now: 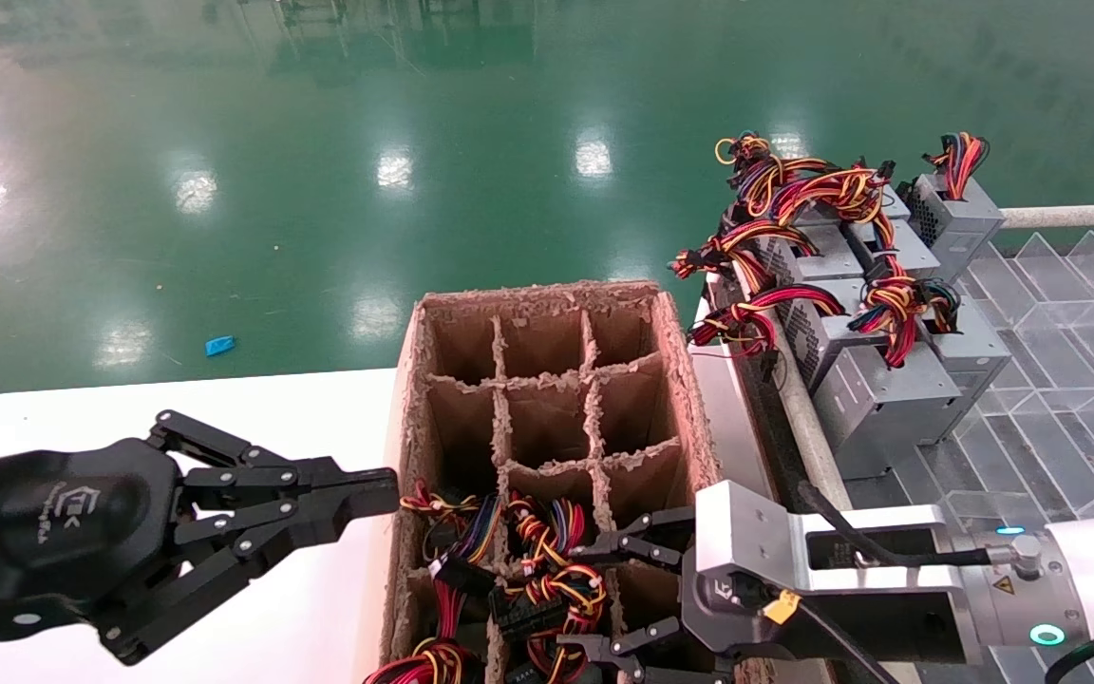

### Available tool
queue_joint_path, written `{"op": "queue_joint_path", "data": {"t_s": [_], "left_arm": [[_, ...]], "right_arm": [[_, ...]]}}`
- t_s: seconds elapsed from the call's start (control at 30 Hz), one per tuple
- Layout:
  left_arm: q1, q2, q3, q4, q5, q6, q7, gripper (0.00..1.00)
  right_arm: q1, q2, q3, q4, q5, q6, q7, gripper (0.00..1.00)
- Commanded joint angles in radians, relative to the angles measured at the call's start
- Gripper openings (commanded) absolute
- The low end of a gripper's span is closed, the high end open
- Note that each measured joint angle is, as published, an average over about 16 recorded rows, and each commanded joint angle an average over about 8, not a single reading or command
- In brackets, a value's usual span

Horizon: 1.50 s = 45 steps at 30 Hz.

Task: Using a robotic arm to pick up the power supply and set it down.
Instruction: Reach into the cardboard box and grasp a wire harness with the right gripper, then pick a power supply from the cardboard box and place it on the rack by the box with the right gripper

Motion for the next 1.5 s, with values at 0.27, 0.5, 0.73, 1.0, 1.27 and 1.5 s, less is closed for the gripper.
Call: {"op": "queue_joint_path", "data": {"t_s": [0.27, 0.5, 0.73, 1.0, 1.27, 1.5], "left_arm": [[0.000, 0.000, 0.000, 0.000, 0.000, 0.000, 0.000, 0.00], [0.000, 0.000, 0.000, 0.000, 0.000, 0.000, 0.000, 0.00], [0.000, 0.000, 0.000, 0.000, 0.000, 0.000, 0.000, 0.00], [0.000, 0.000, 0.000, 0.000, 0.000, 0.000, 0.000, 0.00], [0.000, 0.000, 0.000, 0.000, 0.000, 0.000, 0.000, 0.00], [0.000, 0.000, 0.000, 0.000, 0.000, 0.000, 0.000, 0.00]], "right_arm": [[0.007, 0.007, 0.000, 0.019, -0.002, -0.005, 0.011, 0.00], [0.030, 0.014, -0.001, 0.047, -0.003, -0.024, 0.022, 0.00], [0.075, 0.024, -0.001, 0.079, -0.006, -0.053, 0.045, 0.00], [0.217, 0.032, 0.006, 0.111, 0.011, -0.139, 0.049, 0.00], [0.478, 0.025, -0.043, 0.119, -0.003, -0.194, -0.021, 0.00], [0.716, 0.029, -0.119, 0.114, -0.007, -0.194, -0.132, 0.00]]}}
